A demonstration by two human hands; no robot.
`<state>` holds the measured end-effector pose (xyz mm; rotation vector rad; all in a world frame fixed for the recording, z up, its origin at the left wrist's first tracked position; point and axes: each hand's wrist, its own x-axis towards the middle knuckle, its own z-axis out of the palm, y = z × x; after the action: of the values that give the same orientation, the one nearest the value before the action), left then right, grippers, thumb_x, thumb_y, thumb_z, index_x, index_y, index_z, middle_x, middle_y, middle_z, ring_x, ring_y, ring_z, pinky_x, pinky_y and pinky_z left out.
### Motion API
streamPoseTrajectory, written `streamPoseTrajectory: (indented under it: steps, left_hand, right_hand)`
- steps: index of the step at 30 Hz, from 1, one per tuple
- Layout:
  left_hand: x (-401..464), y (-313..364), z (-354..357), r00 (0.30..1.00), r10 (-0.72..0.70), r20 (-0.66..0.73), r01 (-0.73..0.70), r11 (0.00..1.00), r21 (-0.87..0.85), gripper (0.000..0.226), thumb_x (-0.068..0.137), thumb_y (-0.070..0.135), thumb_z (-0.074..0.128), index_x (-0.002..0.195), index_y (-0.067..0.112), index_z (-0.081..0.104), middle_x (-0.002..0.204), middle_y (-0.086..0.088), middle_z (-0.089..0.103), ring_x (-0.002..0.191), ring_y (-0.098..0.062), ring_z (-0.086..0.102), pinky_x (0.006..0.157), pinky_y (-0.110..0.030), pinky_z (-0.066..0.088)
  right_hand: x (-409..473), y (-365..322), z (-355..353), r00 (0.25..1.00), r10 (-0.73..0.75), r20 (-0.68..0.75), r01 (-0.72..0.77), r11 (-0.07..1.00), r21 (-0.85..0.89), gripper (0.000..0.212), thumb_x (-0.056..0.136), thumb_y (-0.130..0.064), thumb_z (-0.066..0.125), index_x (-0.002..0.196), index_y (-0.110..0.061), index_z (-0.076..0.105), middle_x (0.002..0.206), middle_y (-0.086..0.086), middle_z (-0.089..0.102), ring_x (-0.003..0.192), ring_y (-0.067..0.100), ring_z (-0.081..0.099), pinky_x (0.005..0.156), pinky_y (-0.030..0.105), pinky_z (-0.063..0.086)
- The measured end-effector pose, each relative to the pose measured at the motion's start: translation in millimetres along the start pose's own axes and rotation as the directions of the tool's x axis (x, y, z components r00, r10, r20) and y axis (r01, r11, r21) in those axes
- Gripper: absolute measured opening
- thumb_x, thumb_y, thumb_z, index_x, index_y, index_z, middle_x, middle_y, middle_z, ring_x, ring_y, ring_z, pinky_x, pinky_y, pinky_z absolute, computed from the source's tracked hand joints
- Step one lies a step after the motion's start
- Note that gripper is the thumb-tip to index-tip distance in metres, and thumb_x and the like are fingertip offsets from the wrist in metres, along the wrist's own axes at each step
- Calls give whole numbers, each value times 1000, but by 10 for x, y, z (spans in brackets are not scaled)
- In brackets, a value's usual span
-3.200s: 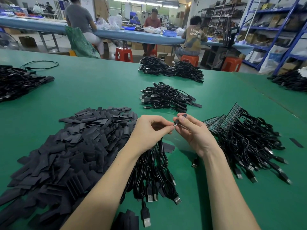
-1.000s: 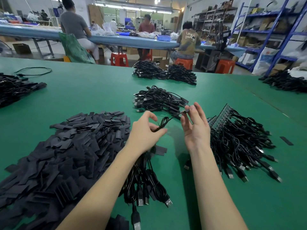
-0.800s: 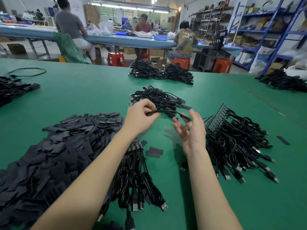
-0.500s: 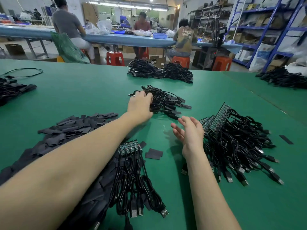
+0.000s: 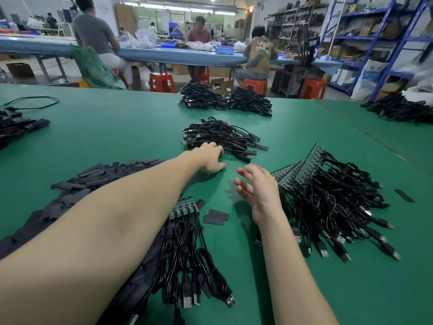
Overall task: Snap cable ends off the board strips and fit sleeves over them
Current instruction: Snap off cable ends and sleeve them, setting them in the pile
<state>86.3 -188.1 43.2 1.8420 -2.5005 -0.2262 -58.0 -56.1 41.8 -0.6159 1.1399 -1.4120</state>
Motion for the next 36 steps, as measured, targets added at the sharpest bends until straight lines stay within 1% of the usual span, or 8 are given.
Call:
streamPoseTrajectory:
  steps: [5,9,12,15,17,24,31,36]
  left_hand:
    - [-396,21,-22,991,49,-128,-78,969,-234,37,97,38,61,127,17,59,130,-10,55,122,-27,50,106,-39,40]
    - [-1026,-30,-31,946,-65,-317,-121,838,-532,6,96,33,63,99,29,66,99,18,67,90,-1,63,80,-15,45]
    - [-1387,-71,17,908,-182,-377,-124,743,-657,7,96,34,63,93,31,68,90,23,68,82,13,60,66,1,38]
    - [-1511,-81,101,886,-253,-388,-112,695,-710,8,96,28,64,92,25,70,88,17,70,76,9,61,67,-1,39]
    - [-1519,-83,134,887,-268,-377,-96,691,-716,8,96,25,64,92,21,71,87,15,70,75,9,60,68,-2,40]
    - [-1562,-105,134,889,-242,-388,-153,641,-752,4,92,30,70,89,27,71,86,17,73,81,5,65,76,-8,47]
    - [-1676,-94,68,981,-158,-116,-92,152,-984,21,72,31,84,88,20,74,84,2,75,77,-8,68,75,-19,51]
    - [-1733,-99,14,993,-109,-38,-50,-105,-993,30,68,18,80,94,5,74,87,-13,74,74,-20,69,74,-30,60]
  right_hand:
    - [7,10,-7,999,10,51,-5,995,-95,11,96,-15,63,106,-12,66,91,4,76,57,13,64,53,20,52]
    - [-30,71,41,981,-21,193,103,898,-428,10,93,-23,66,93,-15,72,79,-3,76,51,8,57,55,22,44]
    - [-90,145,115,927,-51,371,319,627,-710,16,89,-32,70,84,-18,77,79,-7,76,58,5,57,70,29,51]
    - [-159,217,247,886,56,460,428,284,-858,22,81,-53,73,92,-33,76,89,-12,75,82,7,67,83,28,52]
    - [-197,262,330,883,83,461,443,171,-880,27,80,-57,74,97,-36,73,93,-13,72,86,11,66,84,28,50]
    - [-217,77,183,869,132,477,184,809,-559,15,83,-11,80,93,-18,71,73,1,62,58,12,50,59,21,42]
    - [-233,42,163,834,224,505,-106,962,-251,17,87,-7,72,101,-15,67,83,3,59,67,13,45,58,20,52]
    - [-226,41,207,784,322,532,-226,945,-238,54,76,-14,75,128,-4,64,95,2,64,79,10,56,70,20,57]
